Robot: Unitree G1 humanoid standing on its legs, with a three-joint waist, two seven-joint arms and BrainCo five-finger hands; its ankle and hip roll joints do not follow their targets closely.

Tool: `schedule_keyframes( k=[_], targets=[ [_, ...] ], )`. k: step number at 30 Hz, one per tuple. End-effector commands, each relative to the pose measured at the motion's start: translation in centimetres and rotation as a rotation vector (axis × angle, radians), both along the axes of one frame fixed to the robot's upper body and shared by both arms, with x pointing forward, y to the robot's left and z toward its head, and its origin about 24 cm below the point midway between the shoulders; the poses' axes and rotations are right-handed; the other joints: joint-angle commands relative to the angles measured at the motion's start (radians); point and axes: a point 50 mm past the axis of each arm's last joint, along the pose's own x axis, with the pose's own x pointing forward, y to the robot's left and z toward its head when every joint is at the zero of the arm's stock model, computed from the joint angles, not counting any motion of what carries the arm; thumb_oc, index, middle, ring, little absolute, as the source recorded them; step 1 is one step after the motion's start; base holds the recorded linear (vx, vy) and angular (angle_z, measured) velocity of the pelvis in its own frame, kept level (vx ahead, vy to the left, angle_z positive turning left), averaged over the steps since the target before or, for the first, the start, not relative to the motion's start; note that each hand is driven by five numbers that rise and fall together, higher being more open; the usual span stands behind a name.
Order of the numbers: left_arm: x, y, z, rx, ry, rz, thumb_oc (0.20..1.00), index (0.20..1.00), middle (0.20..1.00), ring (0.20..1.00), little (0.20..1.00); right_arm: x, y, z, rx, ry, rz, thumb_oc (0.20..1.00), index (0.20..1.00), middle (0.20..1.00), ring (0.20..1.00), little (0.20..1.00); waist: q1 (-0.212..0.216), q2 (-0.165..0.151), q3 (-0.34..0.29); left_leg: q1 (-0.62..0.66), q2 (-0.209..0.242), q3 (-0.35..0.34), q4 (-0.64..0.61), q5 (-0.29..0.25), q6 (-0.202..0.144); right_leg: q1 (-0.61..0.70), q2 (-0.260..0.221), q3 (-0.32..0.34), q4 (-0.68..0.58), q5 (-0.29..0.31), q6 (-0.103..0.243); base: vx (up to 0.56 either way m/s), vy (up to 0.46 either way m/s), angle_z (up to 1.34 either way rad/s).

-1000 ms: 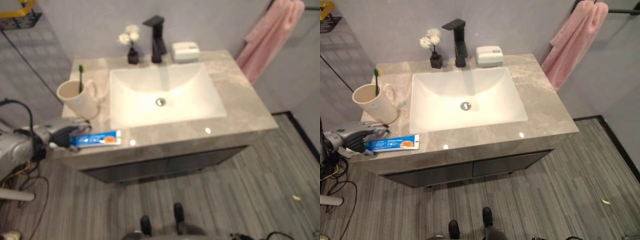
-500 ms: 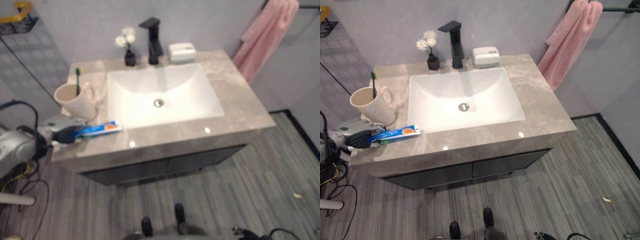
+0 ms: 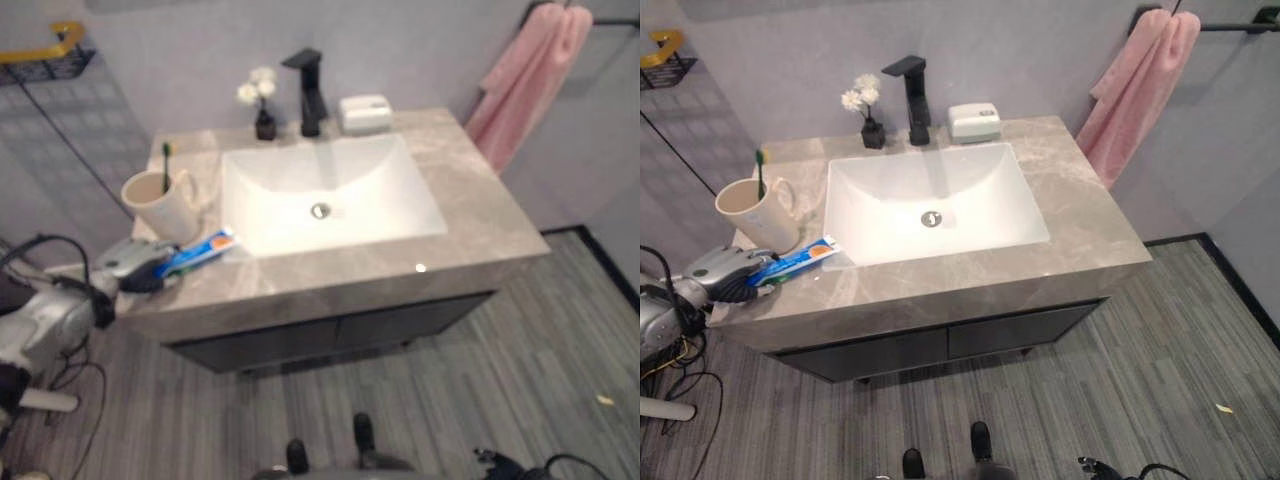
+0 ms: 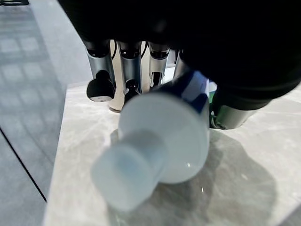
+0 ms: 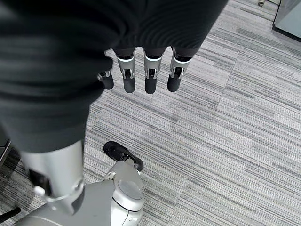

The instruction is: Put brush and paste in cup on sink, flatten towel.

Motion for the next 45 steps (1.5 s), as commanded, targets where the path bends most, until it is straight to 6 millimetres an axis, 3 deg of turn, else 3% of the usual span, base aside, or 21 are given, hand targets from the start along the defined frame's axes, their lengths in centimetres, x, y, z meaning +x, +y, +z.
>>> schedule_keyframes(
  k=[1,8,14,16,18,19,21,24,26,27,33,45],
  targets=[
    [-11.0,3.7,-13.4,0.308,0.741,0.114,0.200,0.200,0.200,0.200,0.200,1.4,-0.8,0.7,-0.042,-0.053,0.017,1.000,1.000,1.000,1.000,1.000,-0.017,-0.066,0.058,-0.026,0.005,-0.045,0.018,-0.048,0.044,-0.002,-0.056,0.007,0.005,0.030,0.088,0.00,0.000,0.00],
    [-12.4,2.7,-16.5,0.294,0.815,0.154,0.200,0.200,0.200,0.200,0.200,2.0,-1.0,0.9,-0.054,-0.053,0.016,1.000,1.000,1.000,1.000,1.000,-0.020,-0.063,0.054,-0.014,0.009,-0.048,0.018,-0.049,0.040,0.013,-0.055,-0.001,0.005,0.019,0.082,0.00,0.000,0.00],
    [-10.3,1.6,-16.1,0.166,0.670,0.212,0.200,0.200,0.200,0.200,0.200,1.3,-0.8,0.5,-0.049,-0.054,-0.054,1.000,1.000,1.000,1.000,1.000,-0.015,-0.054,0.046,-0.005,0.007,-0.055,0.018,-0.047,0.037,0.027,-0.058,-0.010,0.005,0.012,0.077,0.00,0.000,0.00],
    [-9.6,1.4,-15.5,0.141,0.624,0.207,0.200,0.200,0.200,0.200,0.200,1.0,-0.7,0.3,-0.046,-0.051,-0.060,1.000,1.000,1.000,1.000,1.000,-0.012,-0.053,0.045,-0.003,0.006,-0.058,0.018,-0.046,0.037,0.031,-0.058,-0.014,0.005,0.010,0.077,-0.01,-0.014,0.05],
    [-7.6,0.3,-13.1,0.094,0.484,0.134,0.200,0.200,0.200,0.200,0.200,-0.2,-0.5,-0.1,-0.042,-0.032,-0.096,1.000,1.000,1.000,1.000,1.000,-0.002,-0.046,0.041,-0.001,0.003,-0.072,0.018,-0.046,0.037,0.040,-0.063,-0.026,0.005,0.007,0.077,-0.01,-0.022,0.09],
    [-7.7,0.5,-13.0,0.095,0.486,0.138,0.200,0.200,0.200,0.200,0.200,-0.2,-0.4,-0.1,-0.040,-0.031,-0.093,1.000,1.000,1.000,1.000,1.000,-0.005,-0.048,0.041,0.000,0.003,-0.073,0.018,-0.046,0.037,0.042,-0.063,-0.028,0.005,0.006,0.077,0.00,-0.021,0.11],
    [-6.6,-0.4,-10.3,0.079,0.376,0.050,0.200,0.200,0.200,0.200,0.200,-1.3,-0.5,-0.4,-0.042,-0.010,-0.140,1.000,1.000,1.000,1.000,1.000,0.008,-0.039,0.033,0.004,-0.001,-0.086,0.018,-0.047,0.037,0.054,-0.069,-0.039,0.005,0.002,0.078,0.00,-0.017,0.10],
    [-6.4,-0.6,-8.3,0.070,0.302,0.019,0.200,0.200,0.200,0.200,0.200,-2.1,-0.2,-0.7,-0.039,0.014,-0.165,1.000,1.000,1.000,1.000,1.000,0.009,-0.036,0.025,0.011,-0.003,-0.098,0.018,-0.049,0.037,0.067,-0.074,-0.048,0.005,-0.004,0.076,0.00,-0.010,0.13],
    [-6.5,-0.6,-8.3,0.070,0.303,0.021,0.200,0.200,0.200,0.200,0.200,-2.0,-0.2,-0.7,-0.039,0.014,-0.162,1.000,1.000,1.000,1.000,1.000,0.005,-0.037,0.026,0.012,-0.003,-0.099,0.018,-0.049,0.037,0.069,-0.074,-0.049,0.005,-0.005,0.076,0.00,-0.007,0.15],
    [-5.8,-1.3,-7.2,0.044,0.230,-0.008,0.200,0.200,0.200,0.200,0.200,-2.2,0.0,-0.9,-0.035,0.024,-0.169,1.000,1.000,1.000,1.000,1.000,0.007,-0.032,0.018,0.017,-0.005,-0.103,0.018,-0.051,0.036,0.075,-0.075,-0.051,0.005,-0.008,0.075,0.00,-0.010,0.08],
    [-4.9,-2.2,-5.3,-0.021,0.107,-0.030,0.200,0.200,0.200,0.200,0.200,-1.7,0.3,-0.9,-0.031,0.002,-0.176,1.000,1.000,1.000,1.000,1.000,0.006,-0.030,0.007,0.029,-0.006,-0.105,0.018,-0.055,0.036,0.086,-0.075,-0.053,0.005,-0.015,0.072,0.00,-0.002,0.02],
    [-4.3,-2.7,-1.5,-0.082,-0.096,-0.050,0.200,0.200,0.200,0.200,0.200,-1.7,0.4,-1.0,-0.040,-0.002,-0.207,1.000,1.000,1.000,1.000,1.000,0.009,-0.034,-0.009,0.051,-0.004,-0.104,0.018,-0.061,0.035,0.109,-0.072,-0.052,0.005,-0.025,0.068,0.00,0.000,0.00]
  ],
)
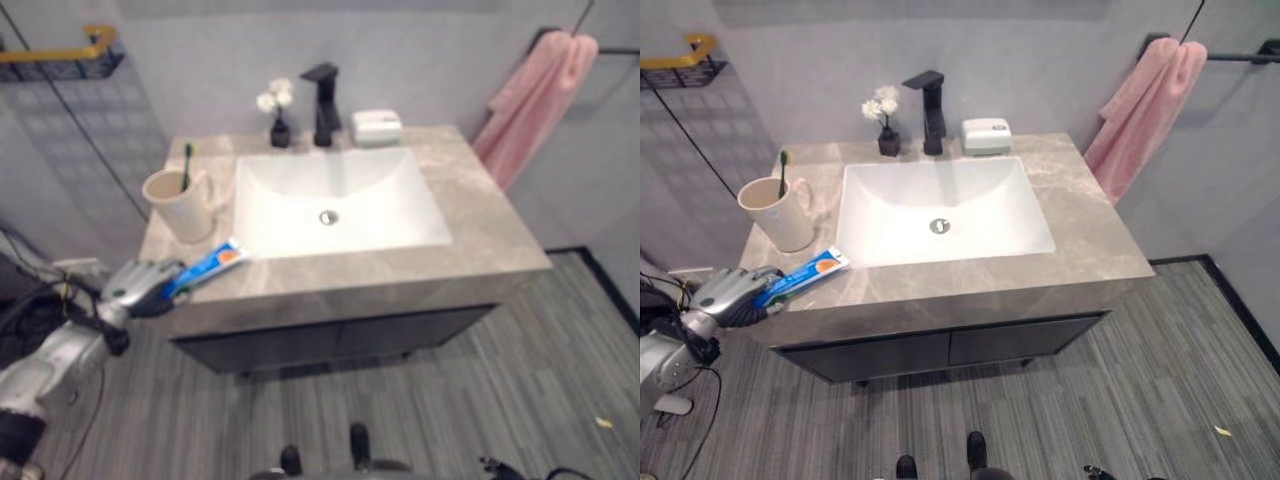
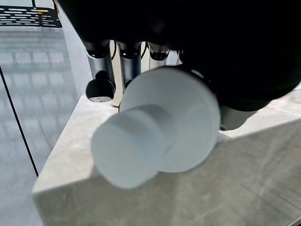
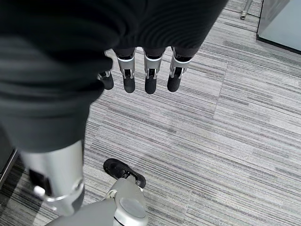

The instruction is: Put brush and paste in cup on sink, flatten towel.

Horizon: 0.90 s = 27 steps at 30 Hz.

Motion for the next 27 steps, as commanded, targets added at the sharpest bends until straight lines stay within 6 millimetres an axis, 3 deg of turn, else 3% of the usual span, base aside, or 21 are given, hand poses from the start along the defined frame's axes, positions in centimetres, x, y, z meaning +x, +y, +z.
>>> schedule_keyframes(
  k=[1,11,18,24,27],
  targets=[
    [-1.1,-0.5,-0.1,-0.034,-0.002,-0.025,0.200,0.200,0.200,0.200,0.200,-0.3,-0.1,-0.2,-0.010,0.010,-0.065,1.000,1.000,1.000,1.000,1.000,0.005,-0.029,-0.023,0.000,-0.011,-0.052,0.018,-0.077,0.035,0.035,-0.066,0.008,0.006,-0.023,0.078,0.00,0.000,0.00],
    [-1.4,-1.5,6.2,-0.102,-0.315,-0.080,0.200,0.200,0.200,0.200,0.200,-0.3,0.2,-0.3,0.008,-0.006,-0.110,1.000,1.000,1.000,1.000,1.000,0.008,-0.032,-0.033,0.018,-0.009,-0.050,0.018,-0.086,0.034,0.049,-0.064,0.011,0.006,-0.030,0.075,0.00,0.000,0.00],
    [-1.4,-2.1,8.8,-0.163,-0.478,-0.106,0.200,0.200,0.200,0.200,0.200,1.0,-0.5,0.3,0.034,-0.122,-0.257,1.000,1.000,1.000,1.000,1.000,0.000,-0.029,-0.040,0.028,-0.010,-0.043,0.018,-0.088,0.034,0.053,-0.062,0.020,0.006,-0.030,0.076,0.00,0.000,0.00],
    [-1.4,-3.0,11.2,-0.205,-0.625,-0.155,0.200,0.200,0.200,0.200,0.200,1.2,-1.9,1.0,0.038,-0.207,-0.400,1.000,1.000,1.000,1.000,1.000,-0.012,-0.031,-0.048,0.033,-0.009,-0.032,0.018,-0.092,0.033,0.052,-0.061,0.028,0.006,-0.029,0.077,0.00,-0.004,-0.05],
    [-1.2,-4.7,13.1,-0.297,-0.748,-0.232,0.200,0.200,0.200,0.200,0.200,2.4,-4.5,2.9,-0.018,-0.367,-0.551,1.000,1.000,1.000,1.000,1.000,-0.034,-0.030,-0.060,0.037,-0.009,-0.023,0.018,-0.095,0.034,0.052,-0.059,0.041,0.006,-0.027,0.078,0.00,-0.009,-0.11]
  ],
)
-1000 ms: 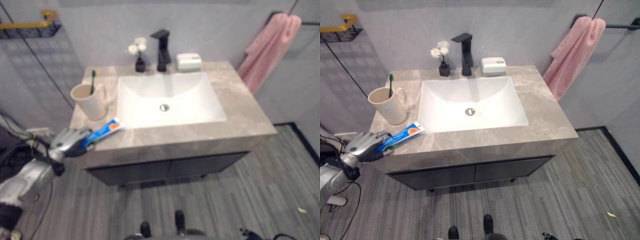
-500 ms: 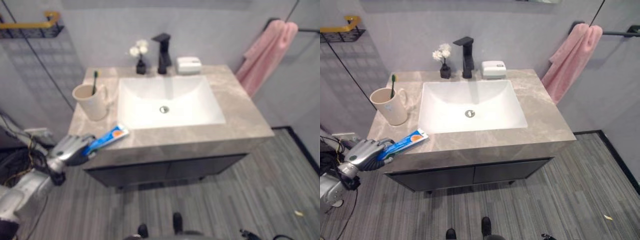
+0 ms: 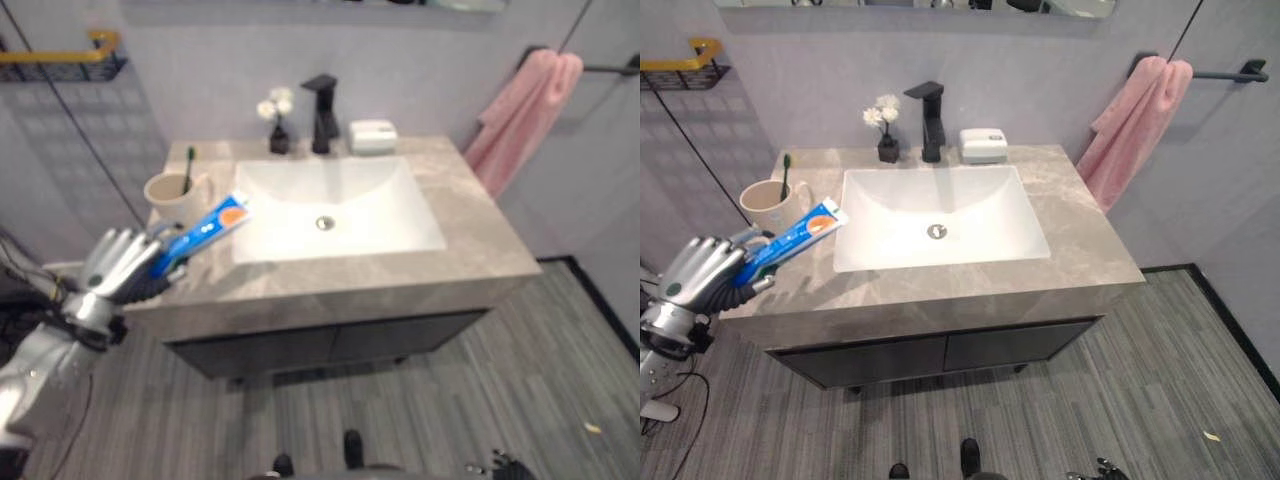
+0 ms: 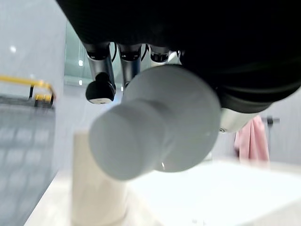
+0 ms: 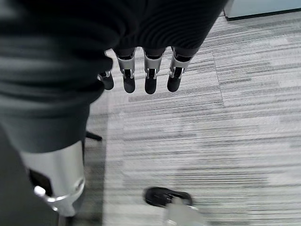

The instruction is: Put brush and paste in cup on sink, flatten towel.

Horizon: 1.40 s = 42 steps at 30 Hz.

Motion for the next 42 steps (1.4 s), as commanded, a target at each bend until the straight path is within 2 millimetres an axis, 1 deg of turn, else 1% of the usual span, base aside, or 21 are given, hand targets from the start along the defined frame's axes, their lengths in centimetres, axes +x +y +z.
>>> schedule_keyframes(
  k=[1,5,6,7,12,17,20,21,23,25,28,29,30,32,33,35,36,37,38,39,42],
  targets=[
    [0.6,-1.7,6.0,-0.132,-0.340,-0.115,0.200,0.200,0.200,0.200,0.200,2.4,-3.7,2.7,-0.110,-0.162,-0.137,1.000,1.000,1.000,1.000,1.000,-0.038,-0.006,-0.046,0.011,-0.008,-0.048,0.017,-0.091,0.034,0.034,-0.062,0.014,0.006,-0.026,0.074,0.01,-0.011,-0.07],
    [1.2,-2.5,6.9,-0.147,-0.395,-0.146,0.200,0.200,0.200,0.200,0.200,5.5,-5.8,6.2,-0.190,-0.372,-0.141,1.000,1.000,1.000,1.000,1.000,-0.060,-0.003,-0.047,0.014,-0.007,-0.038,0.017,-0.092,0.034,0.030,-0.060,0.024,0.006,-0.023,0.076,0.00,-0.005,-0.04],
    [1.2,-2.6,6.9,-0.149,-0.396,-0.148,0.200,0.200,0.200,0.200,0.200,5.4,-5.9,6.2,-0.193,-0.372,-0.143,1.000,1.000,1.000,1.000,1.000,-0.058,-0.002,-0.047,0.013,-0.007,-0.038,0.017,-0.092,0.034,0.030,-0.060,0.025,0.006,-0.022,0.076,0.00,-0.003,-0.09],
    [1.3,-2.6,7.1,-0.143,-0.408,-0.148,0.200,0.200,0.200,0.200,0.200,6.6,-6.3,7.7,-0.213,-0.452,-0.125,1.000,1.000,1.000,1.000,1.000,-0.063,-0.001,-0.047,0.014,-0.007,-0.035,0.017,-0.092,0.033,0.028,-0.059,0.028,0.006,-0.022,0.076,0.00,-0.001,-0.08],
    [1.5,-3.0,8.2,-0.122,-0.455,-0.156,0.200,0.200,0.200,0.200,0.200,9.4,-8.2,14.8,-0.365,-0.724,-0.049,1.000,1.000,1.000,1.000,1.000,-0.090,0.003,-0.055,0.017,-0.007,-0.021,0.017,-0.093,0.035,0.022,-0.056,0.044,0.006,-0.018,0.077,0.01,-0.006,-0.10],
    [1.6,-3.2,9.3,-0.099,-0.496,-0.156,0.200,0.200,0.200,0.200,0.200,11.8,-7.9,22.3,-0.520,-0.991,0.072,1.000,1.000,1.000,1.000,1.000,-0.097,0.009,-0.064,0.020,-0.008,-0.008,0.017,-0.097,0.038,0.017,-0.052,0.058,0.006,-0.015,0.080,0.01,-0.003,-0.09],
    [1.7,-3.5,9.6,-0.101,-0.501,-0.166,0.200,0.200,0.200,0.200,0.200,12.9,-7.4,24.9,-0.565,-1.081,0.130,1.000,1.000,1.000,1.000,1.000,-0.093,0.006,-0.069,0.021,-0.007,-0.007,0.017,-0.097,0.038,0.017,-0.050,0.061,0.006,-0.015,0.080,0.01,-0.007,-0.14],
    [1.8,-3.5,9.7,-0.102,-0.502,-0.166,0.200,0.200,0.200,0.200,0.200,13.0,-7.4,25.0,-0.565,-1.083,0.130,1.000,1.000,1.000,1.000,1.000,-0.092,0.007,-0.067,0.020,-0.007,-0.006,0.017,-0.097,0.038,0.016,-0.050,0.062,0.006,-0.015,0.080,0.01,-0.006,-0.04],
    [2.1,-3.8,9.7,-0.128,-0.501,-0.178,0.200,0.200,0.200,0.200,0.200,14.6,-5.5,26.9,-0.499,-1.221,0.194,1.000,1.000,1.000,1.000,1.000,-0.085,0.004,-0.070,0.020,-0.006,-0.005,0.017,-0.097,0.038,0.017,-0.049,0.059,0.006,-0.017,0.080,0.00,0.000,0.00],
    [2.1,-3.9,9.8,-0.132,-0.504,-0.181,0.200,0.200,0.200,0.200,0.200,15.0,-4.9,27.4,-0.471,-1.260,0.206,1.000,1.000,1.000,1.000,1.000,-0.082,0.003,-0.071,0.020,-0.006,-0.006,0.017,-0.097,0.039,0.017,-0.048,0.058,0.006,-0.018,0.079,0.00,0.000,0.00],
    [2.5,-4.2,9.9,-0.143,-0.513,-0.195,0.200,0.200,0.200,0.200,0.200,16.8,-2.4,29.0,-0.339,-1.437,0.222,1.000,1.000,1.000,1.000,1.000,-0.072,0.002,-0.070,0.019,-0.006,-0.008,0.017,-0.096,0.039,0.018,-0.048,0.054,0.006,-0.019,0.079,0.00,0.000,0.00],
    [2.8,-4.2,9.7,-0.167,-0.518,-0.192,0.200,0.200,0.200,0.200,0.200,17.9,-0.5,29.4,-0.235,-1.551,0.211,1.000,1.000,1.000,1.000,1.000,-0.058,0.005,-0.069,0.019,-0.007,-0.011,0.017,-0.096,0.041,0.019,-0.048,0.050,0.006,-0.020,0.078,0.00,0.000,0.00],
    [2.8,-4.1,9.8,-0.164,-0.520,-0.189,0.200,0.200,0.200,0.200,0.200,18.0,-0.4,29.4,-0.229,-1.554,0.212,1.000,1.000,1.000,1.000,1.000,-0.061,0.003,-0.068,0.019,-0.007,-0.011,0.017,-0.096,0.041,0.019,-0.048,0.051,0.006,-0.020,0.078,0.00,0.000,0.00],
    [3.1,-4.3,9.9,-0.166,-0.532,-0.192,0.200,0.200,0.200,0.200,0.200,19.5,3.0,30.1,-0.043,-1.631,0.297,1.000,1.000,1.000,1.000,1.000,-0.050,0.002,-0.067,0.020,-0.006,-0.012,0.017,-0.095,0.039,0.022,-0.049,0.045,0.006,-0.022,0.076,0.00,0.000,0.00],
    [3.1,-4.3,9.9,-0.166,-0.533,-0.191,0.200,0.200,0.200,0.200,0.200,19.5,3.1,30.2,-0.042,-1.631,0.297,1.000,1.000,1.000,1.000,1.000,-0.051,0.002,-0.067,0.020,-0.006,-0.012,0.017,-0.095,0.039,0.022,-0.049,0.045,0.006,-0.022,0.076,0.03,0.000,0.04],
    [3.5,-4.5,9.7,-0.180,-0.546,-0.179,0.200,0.200,0.200,0.200,0.200,20.6,7.8,31.3,0.225,-1.727,0.391,1.000,1.000,1.000,1.000,1.000,-0.032,0.003,-0.065,0.021,-0.007,-0.012,0.017,-0.094,0.039,0.024,-0.049,0.042,0.006,-0.024,0.075,0.01,0.000,0.02],
    [3.6,-4.5,9.7,-0.182,-0.549,-0.178,0.200,0.200,0.200,0.200,0.200,20.8,8.8,31.6,0.278,-1.745,0.412,1.000,1.000,1.000,1.000,1.000,-0.030,0.003,-0.063,0.022,-0.006,-0.011,0.017,-0.093,0.039,0.024,-0.050,0.042,0.006,-0.025,0.075,0.00,0.000,0.00],
    [3.6,-4.5,9.7,-0.180,-0.551,-0.176,0.200,0.200,0.200,0.200,0.200,20.8,8.8,31.6,0.281,-1.746,0.413,1.000,1.000,1.000,1.000,1.000,-0.032,0.002,-0.062,0.022,-0.006,-0.010,0.017,-0.093,0.039,0.024,-0.049,0.043,0.006,-0.025,0.075,0.00,0.000,0.00],
    [3.7,-4.7,9.7,-0.183,-0.566,-0.177,0.200,0.200,0.200,0.200,0.200,21.1,11.3,32.3,0.416,-1.786,0.460,1.000,1.000,1.000,1.000,1.000,-0.022,0.004,-0.061,0.021,-0.006,-0.009,0.017,-0.092,0.039,0.024,-0.050,0.042,0.006,-0.025,0.074,0.00,0.000,0.00],
    [3.7,-4.6,9.7,-0.181,-0.567,-0.174,0.200,0.200,0.200,0.200,0.200,21.2,11.3,32.3,0.419,-1.786,0.461,1.000,1.000,1.000,1.000,1.000,-0.024,0.003,-0.060,0.021,-0.006,-0.009,0.017,-0.092,0.039,0.024,-0.050,0.042,0.006,-0.025,0.074,0.00,0.000,0.00],
    [3.8,-5.1,9.9,-0.182,-0.593,-0.185,0.200,0.200,0.200,0.200,0.200,21.5,14.7,33.4,0.553,-1.819,0.536,1.000,1.000,1.000,1.000,1.000,-0.013,0.005,-0.058,0.020,-0.005,-0.008,0.017,-0.090,0.038,0.024,-0.049,0.040,0.006,-0.025,0.073,0.00,0.000,0.00]
  ],
)
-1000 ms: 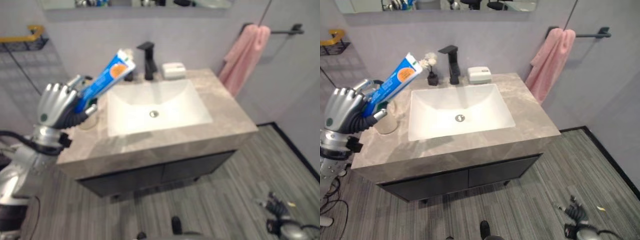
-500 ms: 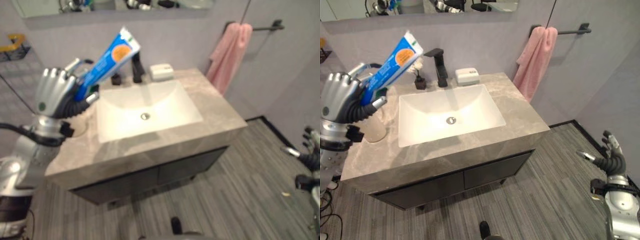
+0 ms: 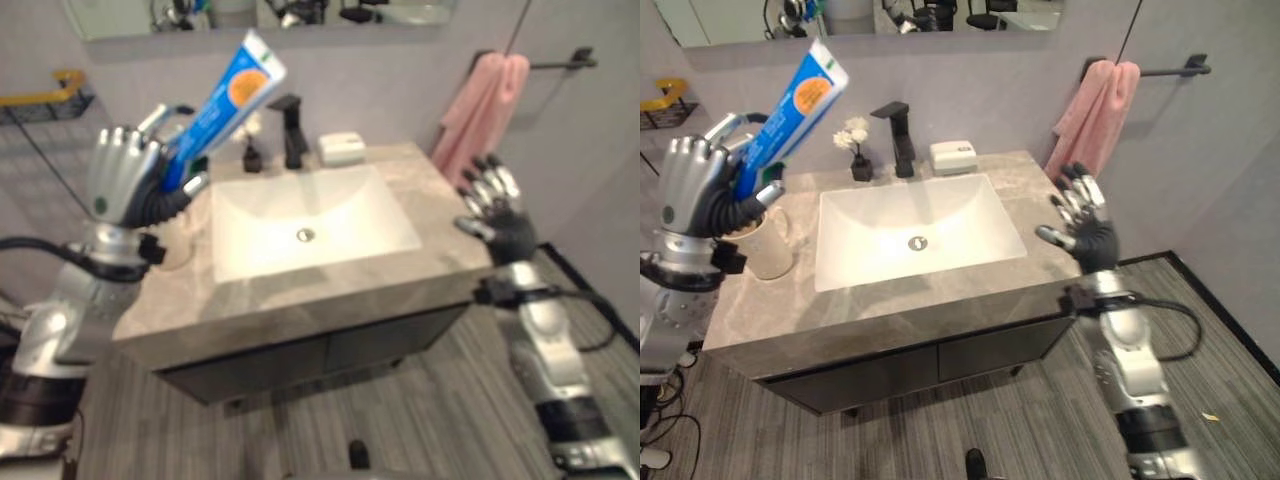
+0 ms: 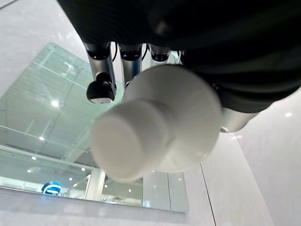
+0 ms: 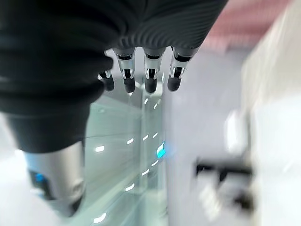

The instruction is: Put brush and paste in cup on sink, flatten towel.

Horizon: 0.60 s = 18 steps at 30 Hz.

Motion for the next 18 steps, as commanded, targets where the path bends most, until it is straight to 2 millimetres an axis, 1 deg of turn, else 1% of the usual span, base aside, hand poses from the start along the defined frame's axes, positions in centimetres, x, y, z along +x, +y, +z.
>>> schedule_keyframes(
  k=[1,3,4,7,9,12,13,17,18],
  targets=[
    [0.6,-0.7,3.6,-0.017,-0.194,-0.020,0.200,0.200,0.200,0.200,0.200,0.5,2.3,4.6,0.128,-0.206,0.096,1.000,1.000,1.000,1.000,1.000,0.013,-0.031,-0.009,0.000,-0.005,-0.064,0.013,-0.073,0.034,0.026,-0.059,-0.016,0.005,-0.031,0.072,0.00,0.000,0.00],
    [0.7,-1.1,3.7,-0.030,-0.214,-0.028,0.200,0.200,0.200,0.200,0.200,0.6,4.0,5.3,0.154,-0.223,0.148,1.000,1.000,1.000,1.000,1.000,0.019,-0.030,-0.008,-0.002,-0.005,-0.065,0.013,-0.071,0.033,0.027,-0.059,-0.020,0.005,-0.031,0.072,0.00,0.000,0.00],
    [0.8,-1.3,3.7,-0.034,-0.220,-0.032,0.200,0.200,0.200,0.200,0.200,0.7,4.6,5.3,0.181,-0.216,0.175,1.000,1.000,1.000,1.000,1.000,0.021,-0.030,-0.007,-0.002,-0.005,-0.066,0.013,-0.071,0.033,0.028,-0.060,-0.021,0.005,-0.032,0.071,0.00,0.000,0.00],
    [1.1,-1.9,4.0,-0.040,-0.242,-0.047,0.200,0.200,0.200,0.200,0.200,0.7,6.6,6.2,0.186,-0.229,0.261,1.000,1.000,1.000,1.000,1.000,0.026,-0.032,-0.006,-0.004,-0.004,-0.070,0.013,-0.069,0.031,0.029,-0.061,-0.029,0.005,-0.033,0.070,0.01,-0.003,0.02],
    [1.2,-2.1,4.1,-0.040,-0.249,-0.050,0.200,0.200,0.200,0.200,0.200,0.7,6.9,6.6,0.178,-0.241,0.276,1.000,1.000,1.000,1.000,1.000,0.026,-0.033,-0.004,-0.005,-0.004,-0.070,0.013,-0.069,0.031,0.028,-0.061,-0.031,0.005,-0.033,0.070,0.01,-0.002,0.02],
    [1.6,-2.5,4.2,-0.047,-0.257,-0.059,0.200,0.200,0.200,0.200,0.200,0.8,8.3,7.4,0.176,-0.255,0.327,1.000,1.000,1.000,1.000,1.000,0.027,-0.033,-0.004,-0.006,-0.003,-0.069,0.013,-0.069,0.030,0.028,-0.060,-0.030,0.005,-0.034,0.070,0.00,0.000,0.00],
    [1.6,-2.7,4.4,-0.052,-0.271,-0.066,0.200,0.200,0.200,0.200,0.200,1.1,9.1,7.5,0.194,-0.238,0.353,1.000,1.000,1.000,1.000,1.000,0.030,-0.035,-0.004,-0.007,-0.002,-0.066,0.013,-0.069,0.030,0.026,-0.059,-0.028,0.005,-0.032,0.072,0.00,0.000,0.00],
    [1.7,-2.9,4.7,-0.055,-0.289,-0.069,0.200,0.200,0.200,0.200,0.200,1.2,9.8,7.7,0.218,-0.221,0.389,1.000,1.000,1.000,1.000,1.000,0.031,-0.037,-0.004,-0.008,-0.002,-0.062,0.013,-0.069,0.029,0.023,-0.059,-0.026,0.005,-0.029,0.072,0.00,0.000,0.00],
    [1.8,-3.0,4.9,-0.057,-0.298,-0.065,0.200,0.200,0.200,0.200,0.200,1.4,10.5,7.8,0.233,-0.195,0.433,1.000,1.000,1.000,1.000,1.000,0.032,-0.039,-0.003,-0.008,-0.001,-0.061,0.013,-0.068,0.028,0.021,-0.059,-0.025,0.005,-0.027,0.072,0.00,0.000,0.00]
  ],
)
